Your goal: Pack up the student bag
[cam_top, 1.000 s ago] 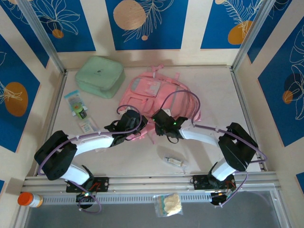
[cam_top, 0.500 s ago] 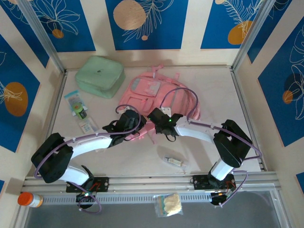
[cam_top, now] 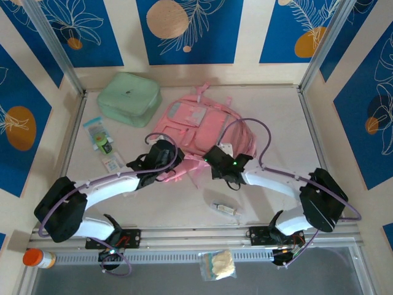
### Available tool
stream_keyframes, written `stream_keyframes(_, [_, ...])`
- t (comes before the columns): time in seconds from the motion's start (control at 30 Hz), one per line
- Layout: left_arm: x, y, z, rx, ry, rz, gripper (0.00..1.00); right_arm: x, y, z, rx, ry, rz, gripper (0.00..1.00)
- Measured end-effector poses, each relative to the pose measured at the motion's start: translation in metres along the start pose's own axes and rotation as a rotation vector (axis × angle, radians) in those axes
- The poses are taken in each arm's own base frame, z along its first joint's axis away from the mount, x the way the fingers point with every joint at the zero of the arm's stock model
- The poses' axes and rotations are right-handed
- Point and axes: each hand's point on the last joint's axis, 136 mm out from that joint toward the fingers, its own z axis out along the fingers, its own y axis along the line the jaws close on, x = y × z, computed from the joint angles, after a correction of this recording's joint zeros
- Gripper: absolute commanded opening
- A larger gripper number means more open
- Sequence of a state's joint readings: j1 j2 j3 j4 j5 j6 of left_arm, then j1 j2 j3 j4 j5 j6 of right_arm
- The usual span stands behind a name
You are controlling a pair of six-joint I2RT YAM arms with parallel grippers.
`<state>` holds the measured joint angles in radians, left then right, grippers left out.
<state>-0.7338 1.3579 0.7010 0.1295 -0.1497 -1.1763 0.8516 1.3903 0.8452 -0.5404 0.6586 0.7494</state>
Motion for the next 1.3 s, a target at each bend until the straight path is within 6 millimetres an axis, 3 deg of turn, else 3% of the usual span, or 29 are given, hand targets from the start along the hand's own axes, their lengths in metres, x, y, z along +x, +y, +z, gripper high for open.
stream_keyframes(0.17, [-0.019, 0.012, 0.004, -0.011, 0.025, -0.023, 0.0, 0.005, -0.027, -0.012, 0.002, -0.003, 0.036, 0.0])
stream_keyframes(0.33, [-0.023, 0.003, 0.012, 0.011, 0.066, -0.012, 0.0, 0.005, -0.035, -0.024, -0.047, -0.007, 0.064, 0.0])
stream_keyframes(0.53, [-0.038, -0.006, 0.04, -0.003, 0.082, 0.017, 0.0, 0.022, -0.008, -0.034, -0.175, 0.058, 0.007, 0.0])
stream_keyframes(0.7, [-0.052, -0.02, 0.066, 0.03, 0.131, 0.025, 0.0, 0.023, 0.012, -0.04, -0.277, 0.09, 0.017, 0.0])
stream_keyframes(0.83, [-0.056, -0.032, 0.064, 0.065, 0.144, 0.069, 0.34, 0.02, 0.008, -0.038, -0.293, 0.114, 0.071, 0.0])
stream_keyframes(0.97, [-0.061, -0.023, 0.045, 0.076, 0.123, 0.076, 0.46, 0.02, 0.009, -0.038, -0.317, 0.133, 0.086, 0.0])
stream_keyframes(1.1, [-0.041, -0.008, 0.017, 0.087, 0.121, 0.034, 0.6, 0.024, 0.018, -0.038, -0.322, 0.152, 0.068, 0.0])
stream_keyframes(1.2, [-0.002, -0.007, 0.004, 0.103, 0.163, 0.002, 0.64, 0.023, 0.02, -0.035, -0.313, 0.163, 0.069, 0.0])
stream_keyframes(1.3, [0.032, -0.022, 0.001, 0.131, 0.201, -0.02, 0.68, 0.023, 0.02, -0.035, -0.313, 0.163, 0.071, 0.0])
